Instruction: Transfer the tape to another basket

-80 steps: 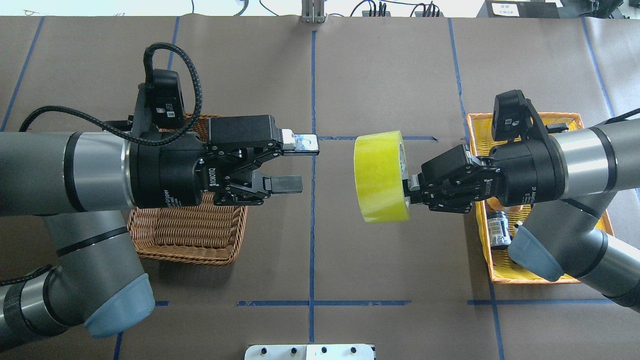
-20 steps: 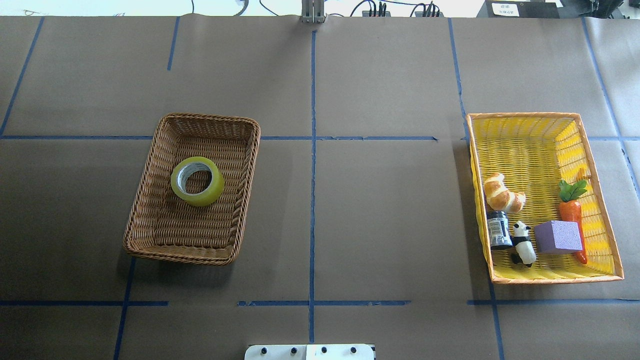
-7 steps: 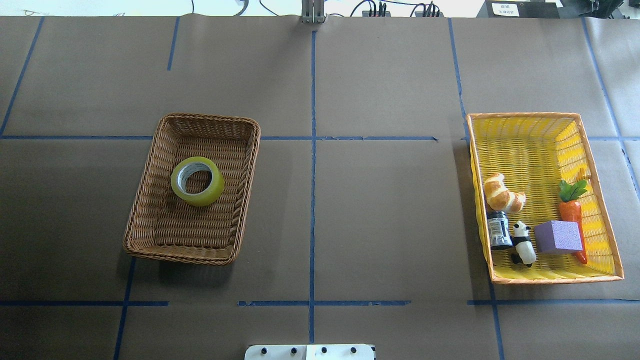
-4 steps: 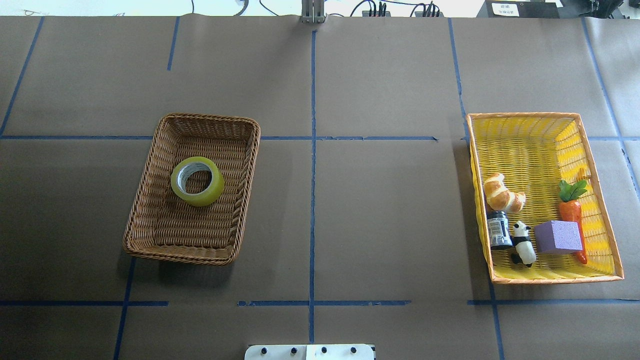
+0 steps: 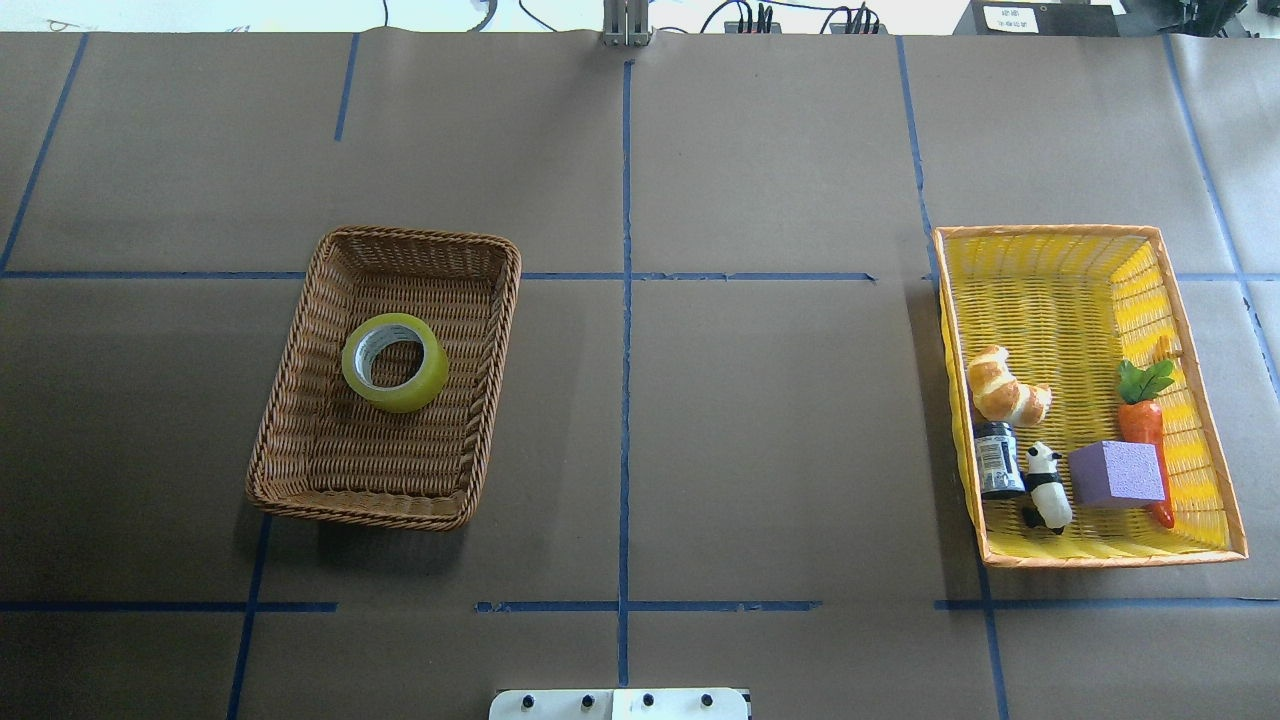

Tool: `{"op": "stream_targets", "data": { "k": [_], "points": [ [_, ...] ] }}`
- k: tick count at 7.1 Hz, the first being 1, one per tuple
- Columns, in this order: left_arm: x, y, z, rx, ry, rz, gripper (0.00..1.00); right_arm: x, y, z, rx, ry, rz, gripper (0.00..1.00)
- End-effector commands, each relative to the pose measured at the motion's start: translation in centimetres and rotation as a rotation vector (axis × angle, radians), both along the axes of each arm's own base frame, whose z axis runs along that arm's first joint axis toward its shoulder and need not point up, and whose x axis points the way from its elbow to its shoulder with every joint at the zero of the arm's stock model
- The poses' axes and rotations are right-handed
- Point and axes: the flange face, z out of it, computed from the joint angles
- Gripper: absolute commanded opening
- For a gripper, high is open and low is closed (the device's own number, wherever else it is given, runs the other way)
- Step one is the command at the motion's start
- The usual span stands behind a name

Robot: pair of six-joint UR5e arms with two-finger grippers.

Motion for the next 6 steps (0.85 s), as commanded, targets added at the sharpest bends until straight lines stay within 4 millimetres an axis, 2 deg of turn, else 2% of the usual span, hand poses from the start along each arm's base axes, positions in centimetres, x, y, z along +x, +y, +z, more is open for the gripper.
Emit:
{"op": "stream_targets", "data": {
  "k": [1, 3, 6],
  "points": [
    [0.1, 0.3, 0.8, -0.028, 0.001, -0.005, 1.0, 0.0, -0.1, -0.2, 0.002, 0.002, 0.001, 1.0],
    [0.2, 0.7, 3.0, -0.061, 0.0, 0.003, 1.0, -0.1, -0.2, -0.1, 0.0, 0.002, 0.001, 1.0],
    [0.2, 0.6, 2.9, -0.058, -0.001, 0.004, 1.0, 0.0, -0.5, 0.0, 0.021, 0.004, 0.004, 1.0]
  ]
}}
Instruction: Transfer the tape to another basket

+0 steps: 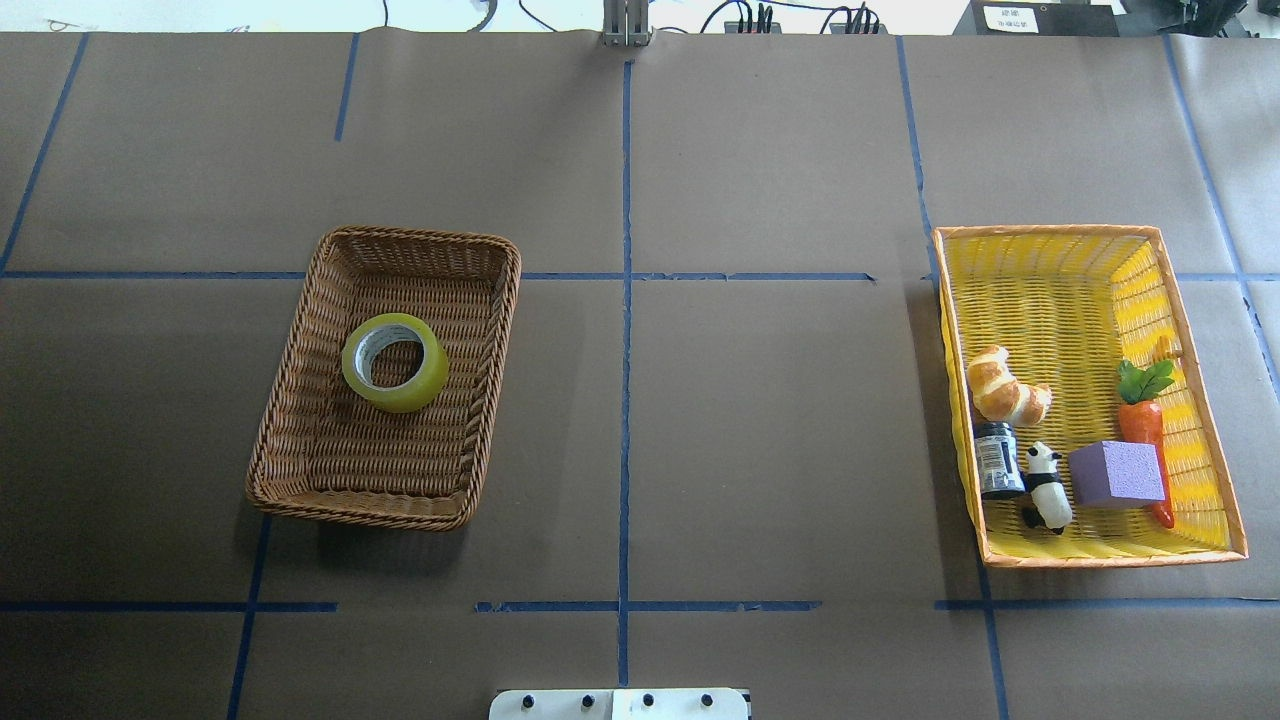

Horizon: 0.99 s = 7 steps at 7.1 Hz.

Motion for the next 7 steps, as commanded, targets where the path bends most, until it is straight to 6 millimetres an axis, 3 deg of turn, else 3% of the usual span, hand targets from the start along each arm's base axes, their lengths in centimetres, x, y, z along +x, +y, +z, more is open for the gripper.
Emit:
{"op": "stream_targets", "data": {
  "k": [1, 7],
  "points": [
    [-0.02, -0.09, 0.11, -0.003, -0.003, 0.0, 1.0, 0.05, -0.09, 0.03, 0.011, 0.005, 0.0, 1.0],
    [-0.43, -0.08, 0.48, -0.004, -0.064, 0.009, 1.0, 0.73, -0.21, 0.62, 0.024, 0.12, -0.006, 1.0]
  ]
}}
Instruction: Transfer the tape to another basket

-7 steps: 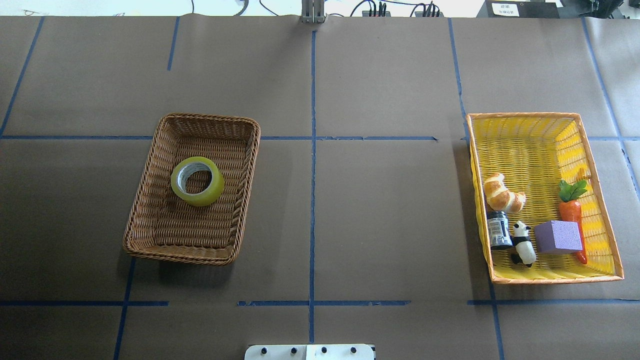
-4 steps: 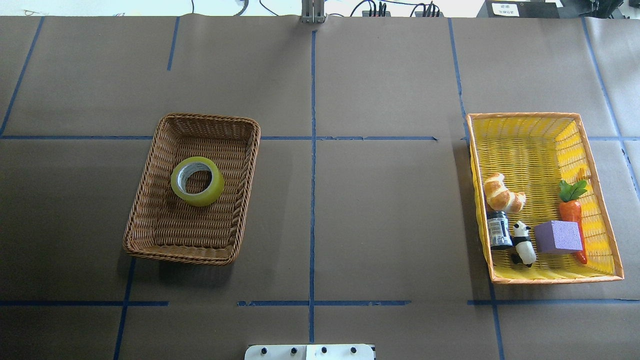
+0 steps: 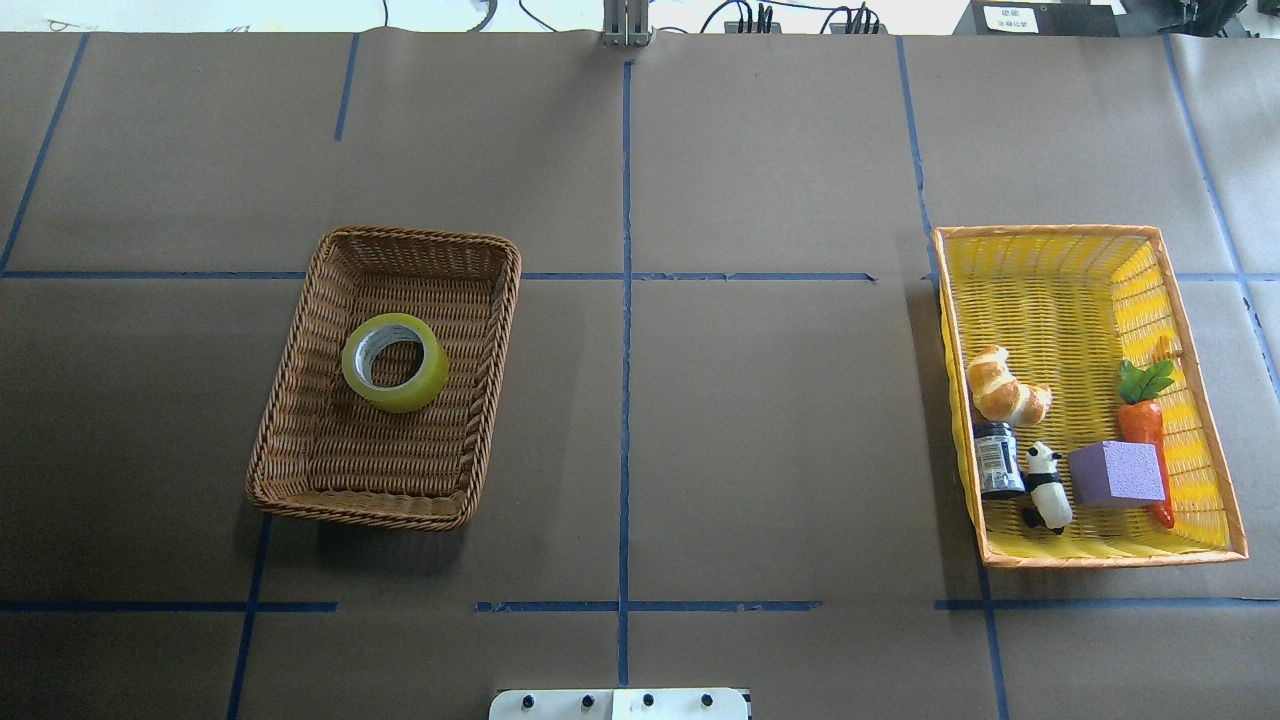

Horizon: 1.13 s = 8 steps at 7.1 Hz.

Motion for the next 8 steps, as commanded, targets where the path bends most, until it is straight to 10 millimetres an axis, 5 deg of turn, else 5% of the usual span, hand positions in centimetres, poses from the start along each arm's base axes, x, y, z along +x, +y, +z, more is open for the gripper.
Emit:
{"op": "stream_targets", "data": {
  "k": [1, 8],
  "points": [
    [0.0, -0.04, -0.07, 0.003, 0.0, 0.0, 1.0, -0.06, 0.0, 0.22, -0.01, 0.003, 0.005, 1.0],
    [-0.04, -0.41, -0.68, 0.018, -0.004, 0.004, 1.0, -0.66, -0.17, 0.14, -0.008, 0.003, -0.008, 1.0]
  ]
}}
